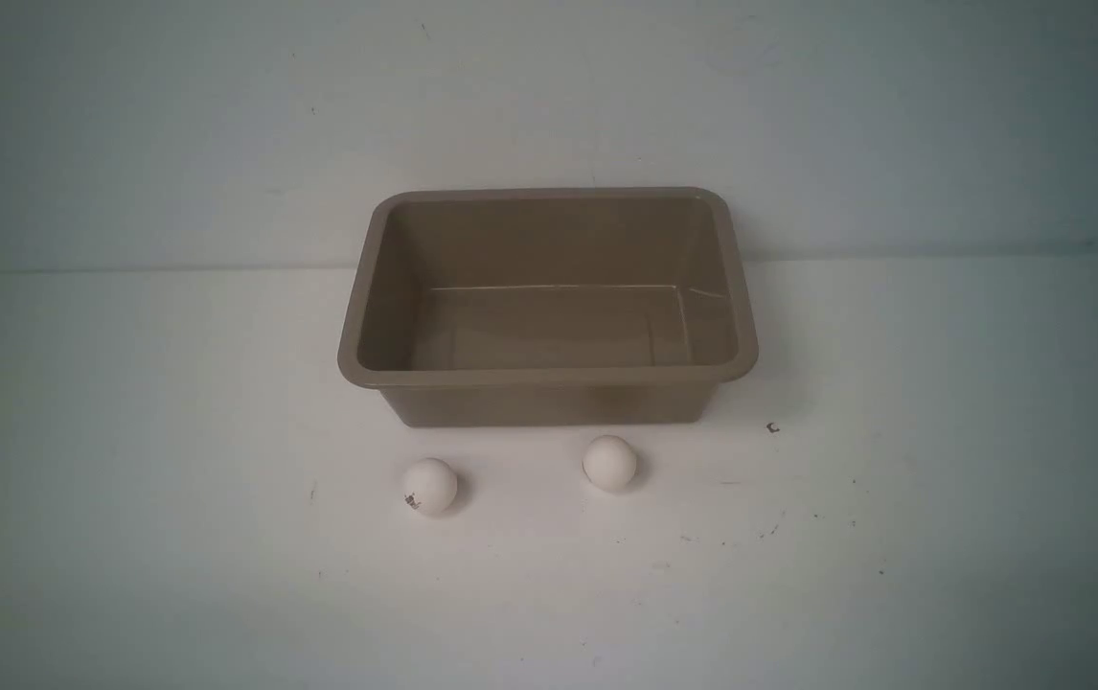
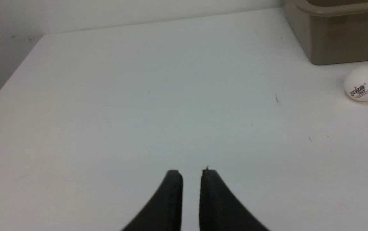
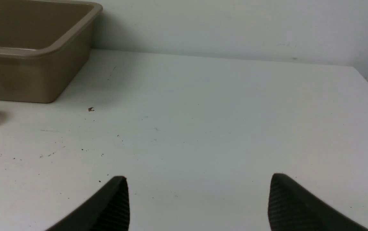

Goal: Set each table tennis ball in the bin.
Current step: Use the right arm to clamp the table tennis ball closest to it

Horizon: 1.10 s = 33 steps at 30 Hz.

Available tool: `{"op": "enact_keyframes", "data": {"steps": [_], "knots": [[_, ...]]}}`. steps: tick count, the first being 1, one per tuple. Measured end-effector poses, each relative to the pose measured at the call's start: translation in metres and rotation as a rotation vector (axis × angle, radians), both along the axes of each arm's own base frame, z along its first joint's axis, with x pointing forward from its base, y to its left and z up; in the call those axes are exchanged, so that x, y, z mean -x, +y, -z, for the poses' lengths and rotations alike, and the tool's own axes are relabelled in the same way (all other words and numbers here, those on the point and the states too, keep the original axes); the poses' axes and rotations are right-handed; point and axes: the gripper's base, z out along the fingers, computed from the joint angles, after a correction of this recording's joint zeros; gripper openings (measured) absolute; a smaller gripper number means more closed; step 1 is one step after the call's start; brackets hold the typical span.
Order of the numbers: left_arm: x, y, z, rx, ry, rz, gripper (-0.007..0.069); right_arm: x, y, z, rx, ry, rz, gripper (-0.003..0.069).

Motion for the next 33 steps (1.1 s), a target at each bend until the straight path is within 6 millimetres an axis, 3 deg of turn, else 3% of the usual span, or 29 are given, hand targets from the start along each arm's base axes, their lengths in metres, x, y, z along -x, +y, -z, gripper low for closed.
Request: {"op": "enact_keyframes", "data": {"steps": [23, 25, 33], "knots": [[0.000, 0.000, 0.000, 0.000, 0.000, 0.000, 0.0068, -0.001, 0.000, -0.004, -0.001, -0.054, -0.005, 0.0525], [0.000, 0.000, 0.000, 0.000, 0.000, 0.000, 0.0068, 0.000, 0.001, -0.017, -0.015, -0.091, -0.006, 0.0525], [0.000, 0.000, 0.000, 0.000, 0.000, 0.000, 0.0068, 0.023, 0.001, -0.104, -0.046, -0.341, -0.013, 0.0525]]}}
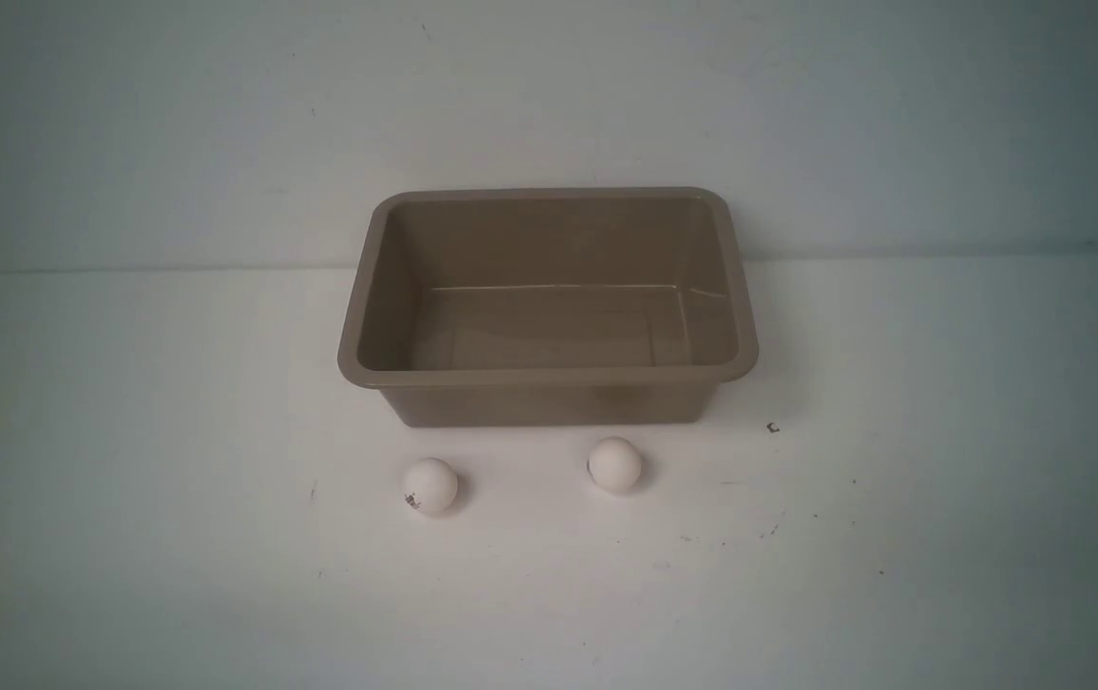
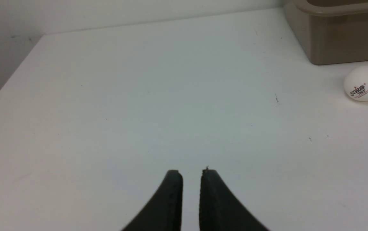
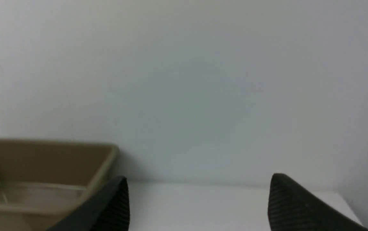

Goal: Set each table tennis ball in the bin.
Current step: Use the right arm to clamp the table tennis ball closest to it

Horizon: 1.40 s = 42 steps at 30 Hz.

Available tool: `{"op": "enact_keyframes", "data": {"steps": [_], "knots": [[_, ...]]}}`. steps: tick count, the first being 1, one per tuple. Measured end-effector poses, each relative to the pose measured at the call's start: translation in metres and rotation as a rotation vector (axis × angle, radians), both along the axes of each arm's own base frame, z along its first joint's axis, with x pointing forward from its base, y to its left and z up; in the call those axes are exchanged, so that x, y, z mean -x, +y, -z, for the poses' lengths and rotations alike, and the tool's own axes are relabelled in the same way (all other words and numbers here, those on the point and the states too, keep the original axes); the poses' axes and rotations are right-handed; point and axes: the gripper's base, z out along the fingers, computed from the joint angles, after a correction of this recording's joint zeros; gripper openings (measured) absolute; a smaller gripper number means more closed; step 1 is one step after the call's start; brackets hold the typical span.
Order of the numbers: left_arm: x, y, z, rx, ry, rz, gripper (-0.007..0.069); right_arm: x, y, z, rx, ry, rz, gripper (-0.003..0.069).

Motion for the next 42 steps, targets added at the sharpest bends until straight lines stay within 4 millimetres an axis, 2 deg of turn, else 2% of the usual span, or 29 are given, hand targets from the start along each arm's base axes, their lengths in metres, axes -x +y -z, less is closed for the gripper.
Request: {"op": "enact_keyframes", "data": {"steps": [3, 6, 15, 25, 36, 39, 42], "knots": [[0.000, 0.000, 0.000, 0.000, 0.000, 0.000, 0.0068, 0.011, 0.001, -0.019, -0.015, 0.000, -0.011, 0.0525], [0.000, 0.000, 0.000, 0.000, 0.000, 0.000, 0.0068, 0.021, 0.003, -0.029, -0.042, 0.057, -0.036, 0.0525], [0.000, 0.000, 0.000, 0.000, 0.000, 0.000, 0.0068, 0.025, 0.011, -0.026, -0.150, 0.140, -0.126, 0.0525], [0.000, 0.000, 0.000, -0.019, 0.001, 0.002, 0.0068, 0.025, 0.015, -0.027, -0.225, 0.145, -0.183, 0.0525], [0.000, 0.000, 0.000, -0.021, 0.000, 0.002, 0.0068, 0.025, 0.016, -0.027, -0.236, 0.145, -0.190, 0.0525], [0.000, -0.001, -0.001, 0.025, -0.012, -0.002, 0.0068, 0.026, 0.016, -0.027, -0.237, 0.145, -0.192, 0.0525], [-0.002, -0.004, -0.004, 0.202, -0.057, -0.015, 0.0068, 0.026, 0.017, -0.027, -0.255, 0.149, -0.206, 0.0525]]}}
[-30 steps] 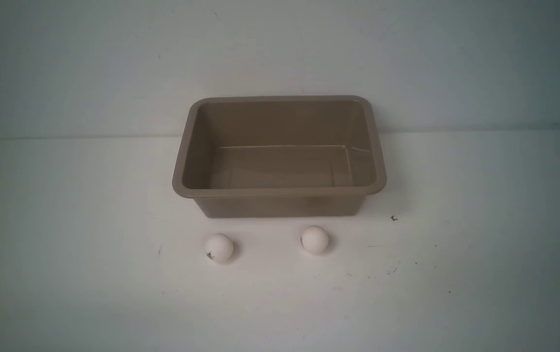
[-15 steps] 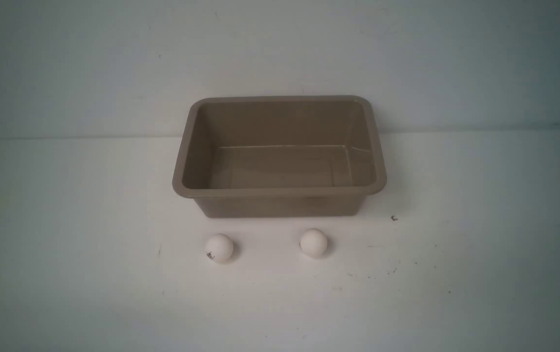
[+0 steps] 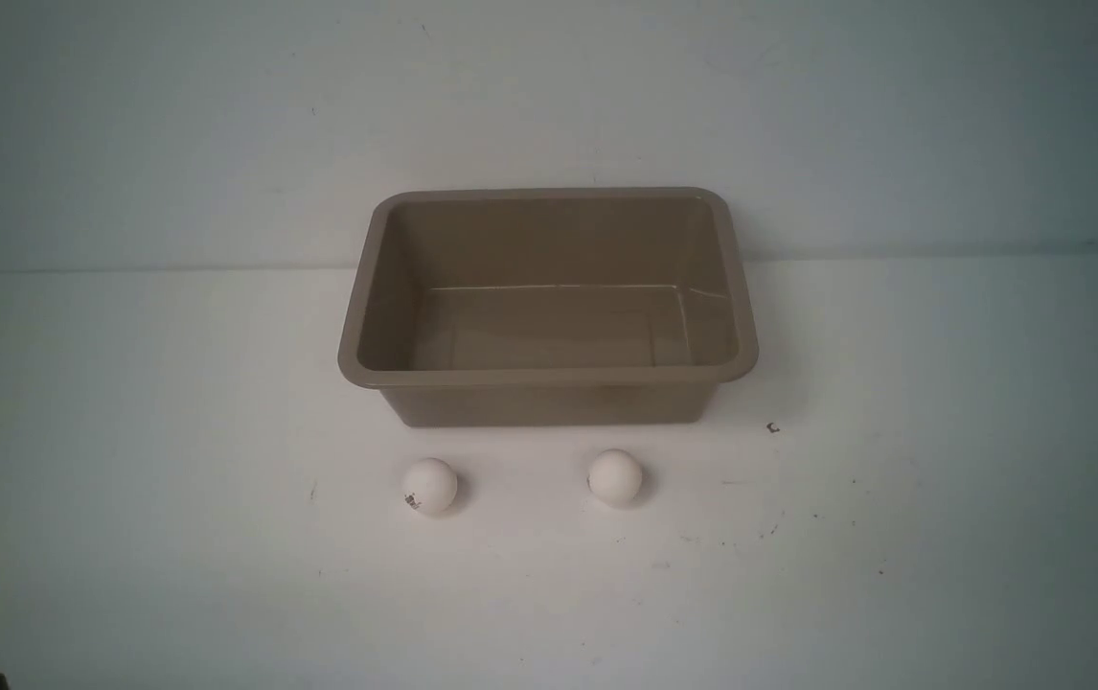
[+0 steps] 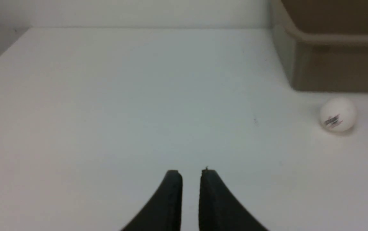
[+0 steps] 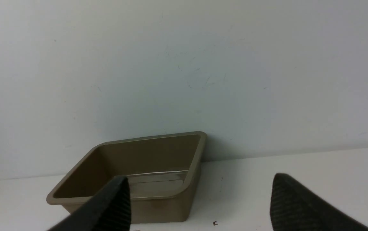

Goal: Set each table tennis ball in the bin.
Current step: Use the right arm to clamp the table tennis ball closest to it

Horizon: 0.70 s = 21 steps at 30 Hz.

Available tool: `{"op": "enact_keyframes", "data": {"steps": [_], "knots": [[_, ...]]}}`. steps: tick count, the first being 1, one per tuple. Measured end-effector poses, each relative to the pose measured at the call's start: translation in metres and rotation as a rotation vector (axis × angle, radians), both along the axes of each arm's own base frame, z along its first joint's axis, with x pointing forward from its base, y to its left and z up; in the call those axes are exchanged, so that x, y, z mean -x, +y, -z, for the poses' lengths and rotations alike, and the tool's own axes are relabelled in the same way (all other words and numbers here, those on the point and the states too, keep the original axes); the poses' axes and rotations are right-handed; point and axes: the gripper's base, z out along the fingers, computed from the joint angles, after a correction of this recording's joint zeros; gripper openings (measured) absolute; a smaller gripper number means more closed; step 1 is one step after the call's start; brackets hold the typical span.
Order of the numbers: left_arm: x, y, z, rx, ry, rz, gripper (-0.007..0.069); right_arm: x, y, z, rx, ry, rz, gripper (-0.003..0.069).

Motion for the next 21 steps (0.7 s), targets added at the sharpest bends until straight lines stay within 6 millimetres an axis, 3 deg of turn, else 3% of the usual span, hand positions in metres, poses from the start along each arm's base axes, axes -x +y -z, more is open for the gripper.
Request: {"op": "enact_keyframes", "data": {"steps": [5, 10, 21], "knots": [[-0.002, -0.002, -0.011, 0.222, -0.114, -0.020, 0.0068, 0.001, 0.005, 0.000, -0.069, 0.015, -0.058, 0.0525], [-0.003, -0.002, -0.018, 0.399, -0.183, -0.041, 0.0068, 0.002, 0.007, 0.001, -0.022, 0.021, -0.082, 0.0525], [-0.003, 0.004, -0.029, 0.591, -0.312, -0.101, 0.0068, 0.002, 0.008, 0.004, 0.126, 0.009, -0.098, 0.0525]]}}
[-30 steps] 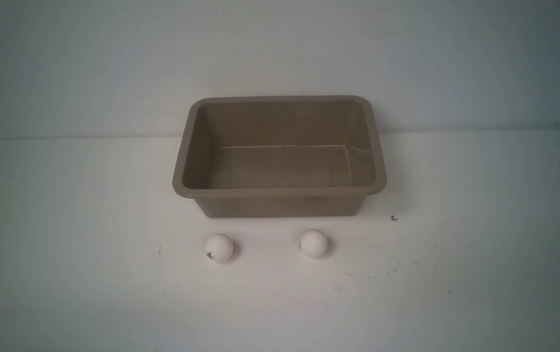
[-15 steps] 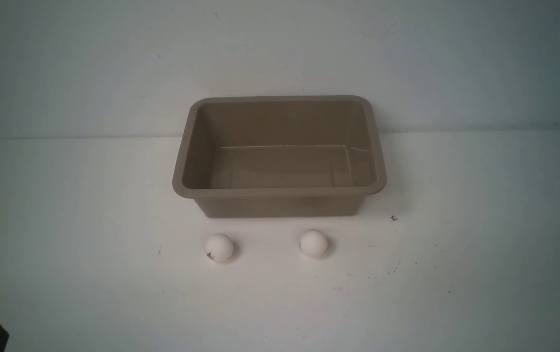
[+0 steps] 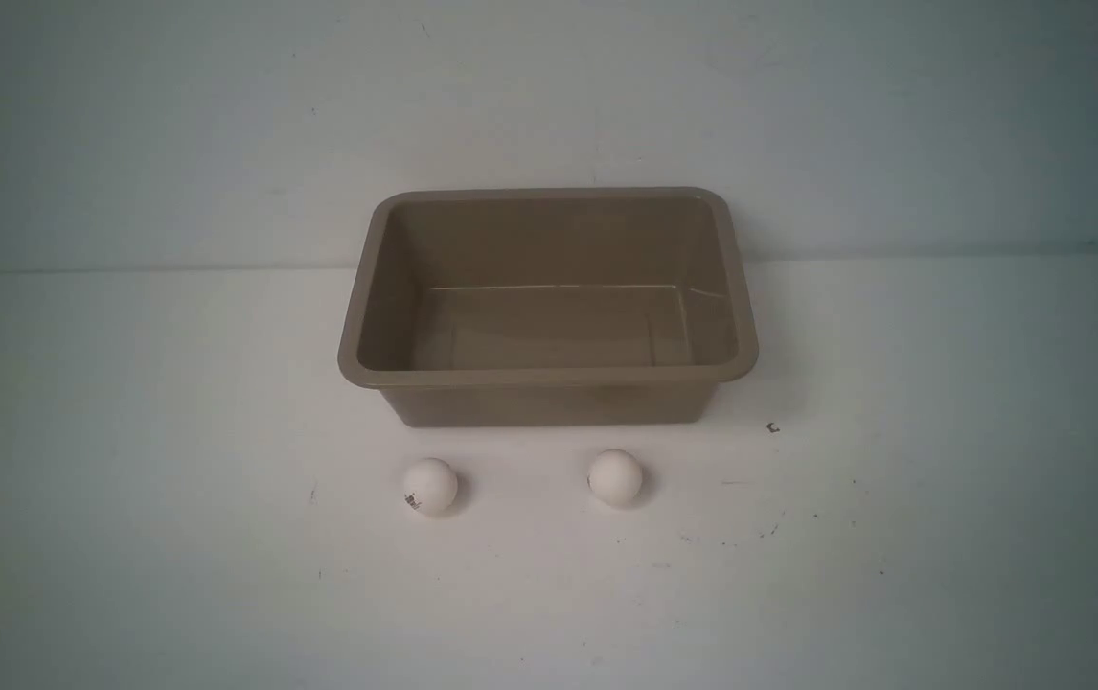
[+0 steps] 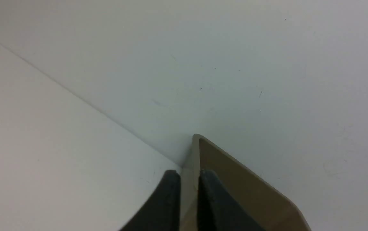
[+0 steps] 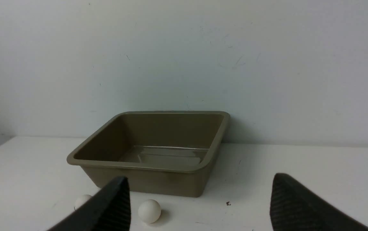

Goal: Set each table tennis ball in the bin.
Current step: Use the right arm to clamp the table tennis ball closest to it

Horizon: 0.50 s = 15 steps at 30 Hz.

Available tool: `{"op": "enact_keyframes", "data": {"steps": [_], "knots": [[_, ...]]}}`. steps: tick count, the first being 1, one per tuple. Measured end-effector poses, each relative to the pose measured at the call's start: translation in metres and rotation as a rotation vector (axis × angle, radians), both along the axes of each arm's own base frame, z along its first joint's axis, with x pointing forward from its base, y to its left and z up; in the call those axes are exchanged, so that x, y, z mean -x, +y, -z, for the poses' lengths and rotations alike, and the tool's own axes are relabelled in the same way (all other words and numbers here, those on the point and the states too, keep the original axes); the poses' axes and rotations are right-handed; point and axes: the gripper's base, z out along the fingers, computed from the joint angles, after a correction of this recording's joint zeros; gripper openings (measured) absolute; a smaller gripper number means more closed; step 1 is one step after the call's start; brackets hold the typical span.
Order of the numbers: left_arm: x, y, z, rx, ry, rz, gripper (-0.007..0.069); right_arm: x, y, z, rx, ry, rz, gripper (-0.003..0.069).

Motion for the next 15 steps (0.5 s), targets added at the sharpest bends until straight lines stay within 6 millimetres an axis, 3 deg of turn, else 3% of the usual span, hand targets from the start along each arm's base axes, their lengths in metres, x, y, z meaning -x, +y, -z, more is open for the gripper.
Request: {"op": "enact_keyframes", "data": {"steps": [15], "knots": [[-0.0001, -0.0038, 0.0034, 0.074, 0.037, 0.044, 0.0068, 0.0000, 0.0000, -0.0004, 0.041, -0.018, -0.002, 0.0525]]}}
